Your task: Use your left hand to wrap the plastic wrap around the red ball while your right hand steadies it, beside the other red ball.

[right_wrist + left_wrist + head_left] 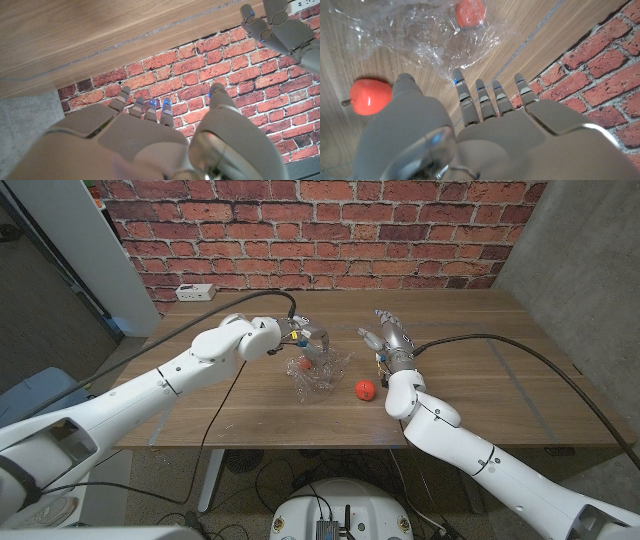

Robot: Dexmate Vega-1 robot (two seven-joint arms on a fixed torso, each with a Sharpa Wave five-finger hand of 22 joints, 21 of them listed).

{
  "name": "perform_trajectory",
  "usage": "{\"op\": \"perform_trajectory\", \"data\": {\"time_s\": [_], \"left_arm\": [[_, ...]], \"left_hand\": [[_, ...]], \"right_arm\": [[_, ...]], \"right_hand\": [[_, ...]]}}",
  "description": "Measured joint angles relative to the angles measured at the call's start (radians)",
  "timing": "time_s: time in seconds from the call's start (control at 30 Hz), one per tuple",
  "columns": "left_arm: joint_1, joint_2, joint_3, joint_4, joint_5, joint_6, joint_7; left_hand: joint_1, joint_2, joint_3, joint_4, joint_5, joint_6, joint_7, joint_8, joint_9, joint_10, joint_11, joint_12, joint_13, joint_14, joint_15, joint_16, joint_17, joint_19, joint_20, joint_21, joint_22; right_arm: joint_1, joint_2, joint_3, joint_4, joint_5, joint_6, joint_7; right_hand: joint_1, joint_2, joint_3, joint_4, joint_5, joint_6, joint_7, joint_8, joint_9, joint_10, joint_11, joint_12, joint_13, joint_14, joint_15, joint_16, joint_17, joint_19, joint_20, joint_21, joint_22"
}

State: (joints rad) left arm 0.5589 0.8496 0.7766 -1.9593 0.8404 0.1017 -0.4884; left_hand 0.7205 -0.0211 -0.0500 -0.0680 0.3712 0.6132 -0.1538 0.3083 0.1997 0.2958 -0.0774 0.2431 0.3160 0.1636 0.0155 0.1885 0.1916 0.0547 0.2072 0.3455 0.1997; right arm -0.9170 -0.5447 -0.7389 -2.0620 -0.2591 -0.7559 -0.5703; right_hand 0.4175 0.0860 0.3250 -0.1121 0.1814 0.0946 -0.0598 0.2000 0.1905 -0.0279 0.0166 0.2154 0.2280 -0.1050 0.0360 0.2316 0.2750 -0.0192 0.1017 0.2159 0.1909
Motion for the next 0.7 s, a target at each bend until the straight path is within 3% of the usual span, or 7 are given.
{"op": "perform_trajectory", "data": {"time_s": [0.13,0.17,0.23,0.33,0.5,0.7], "left_arm": [[0.038,0.020,-0.014,-0.041,0.000,0.000,0.000],[0.049,0.025,-0.018,-0.051,0.000,0.000,0.000],[0.080,0.038,-0.030,-0.080,0.138,0.056,-0.003],[0.120,0.056,-0.046,-0.111,0.175,0.065,0.015],[0.197,0.084,-0.075,-0.160,0.285,0.099,0.082],[0.278,0.104,-0.106,-0.203,0.378,0.127,0.130]], "left_hand": [[0.040,0.010,0.010,-0.019,0.000,-0.043,-0.022,-0.023,0.002,-0.017,-0.017,-0.012,-0.009,-0.009,-0.009,0.000,-0.005,-0.002,0.002,-0.002,0.000],[0.044,0.014,0.012,-0.021,0.000,-0.047,-0.026,-0.024,0.003,-0.023,-0.019,-0.012,-0.010,-0.011,-0.011,0.000,-0.006,-0.002,0.002,-0.002,0.000],[0.056,0.014,0.016,-0.025,0.000,-0.055,-0.034,-0.028,0.003,-0.031,-0.021,-0.017,-0.010,-0.014,-0.014,0.000,-0.006,-0.002,0.002,-0.003,0.000],[0.064,0.006,0.012,-0.029,-0.002,-0.055,-0.052,-0.028,0.003,-0.036,-0.026,-0.019,-0.014,-0.021,-0.020,0.000,-0.006,-0.002,0.002,-0.010,-0.002],[0.081,-0.011,-0.001,-0.042,-0.004,-0.058,-0.059,-0.035,0.007,-0.059,-0.006,-0.025,-0.019,-0.031,-0.010,0.000,-0.006,-0.001,0.002,-0.010,-0.005],[0.100,-0.030,-0.018,-0.051,0.024,-0.053,-0.065,-0.035,0.012,-0.063,-0.010,-0.025,-0.024,-0.035,-0.013,0.000,-0.003,0.020,0.005,-0.010,-0.005]], "right_arm": [[0.000,0.000,0.000,0.000,-0.003,-0.003,-0.035],[-0.060,0.024,0.028,-0.025,-0.004,-0.004,-0.047],[-0.081,0.034,0.037,-0.032,-0.005,-0.005,-0.071],[-0.101,0.044,0.043,-0.038,-0.008,-0.006,-0.102],[-0.151,0.074,0.056,-0.050,-0.016,-0.009,-0.159],[-0.186,0.097,0.063,-0.053,-0.021,-0.005,-0.216]], "right_hand": [[-0.002,0.014,0.005,0.005,0.000,0.006,-0.003,0.000,0.000,0.007,-0.004,0.000,0.000,0.009,0.002,0.005,0.002,0.012,-0.002,0.005,0.000],[-0.001,0.015,0.005,0.005,0.000,0.008,-0.005,0.002,0.000,0.010,-0.007,0.006,-0.001,0.009,0.002,0.005,0.002,0.012,-0.002,0.005,0.000],[-0.004,0.025,0.007,0.007,0.000,0.017,-0.002,0.004,0.000,0.018,-0.007,0.008,-0.005,0.012,-0.002,0.007,0.002,0.018,-0.007,0.005,0.000],[-0.001,0.034,0.008,0.008,0.000,0.022,-0.005,0.004,0.000,0.025,-0.008,0.008,-0.005,0.020,-0.003,0.009,0.002,0.022,-0.011,0.009,0.000],[0.007,0.049,0.015,0.009,0.000,0.031,-0.003,0.008,0.000,0.034,-0.006,0.014,-0.005,0.030,-0.006,0.013,0.001,0.026,-0.015,0.012,0.000],[0.018,0.061,0.022,0.002,0.000,0.042,-0.006,0.008,0.000,0.052,-0.005,0.018,-0.005,0.045,-0.009,0.020,-0.001,0.041,-0.020,0.012,0.000]]}}
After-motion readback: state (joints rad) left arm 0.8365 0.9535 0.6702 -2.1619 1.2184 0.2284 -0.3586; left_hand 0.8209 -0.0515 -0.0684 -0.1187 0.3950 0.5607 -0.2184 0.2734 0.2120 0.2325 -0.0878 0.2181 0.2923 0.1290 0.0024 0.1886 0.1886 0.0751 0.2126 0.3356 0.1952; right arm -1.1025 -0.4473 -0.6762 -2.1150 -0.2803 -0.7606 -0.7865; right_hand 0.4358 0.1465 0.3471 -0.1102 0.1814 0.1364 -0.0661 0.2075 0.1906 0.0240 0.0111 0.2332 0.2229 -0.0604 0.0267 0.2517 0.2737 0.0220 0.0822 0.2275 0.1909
